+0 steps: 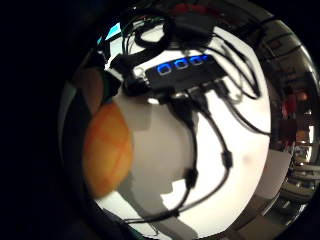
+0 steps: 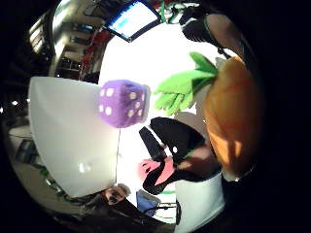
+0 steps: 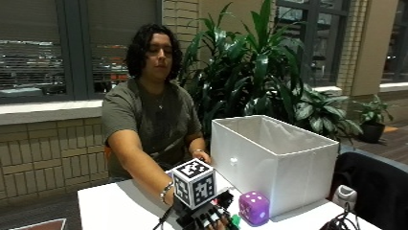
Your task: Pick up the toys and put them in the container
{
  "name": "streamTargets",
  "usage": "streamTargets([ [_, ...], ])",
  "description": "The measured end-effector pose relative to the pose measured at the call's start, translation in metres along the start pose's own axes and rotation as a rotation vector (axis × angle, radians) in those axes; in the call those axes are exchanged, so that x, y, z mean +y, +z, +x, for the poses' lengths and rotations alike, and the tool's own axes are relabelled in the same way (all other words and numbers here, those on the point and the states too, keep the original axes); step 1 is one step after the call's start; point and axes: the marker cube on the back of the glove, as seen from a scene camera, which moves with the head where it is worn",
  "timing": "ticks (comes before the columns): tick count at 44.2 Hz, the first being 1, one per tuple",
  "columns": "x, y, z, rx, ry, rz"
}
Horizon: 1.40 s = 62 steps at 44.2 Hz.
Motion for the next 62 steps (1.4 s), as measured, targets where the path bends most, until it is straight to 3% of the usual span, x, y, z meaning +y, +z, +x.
streamTargets([
  [10, 0.007, -0.018, 0.007, -0.004, -0.085, 0.239],
  [17, 0.049, -0.108, 0.003, -0.081, -0.193, 0.370],
  [26, 0.150, -0.241, -0.112, -0.103, -0.540, 0.504],
  [34, 0.183, -0.329, -0.235, -0.073, -0.788, 0.602],
  [38, 0.190, -0.358, -0.289, -0.245, -0.878, 0.519],
  [44, 0.154, -0.367, -0.347, -0.281, -0.724, 0.463],
  [49, 0.131, -0.350, -0.361, -0.183, -0.852, 0.460],
  [62, 0.089, -0.315, -0.290, -0.005, -0.726, 0.278],
])
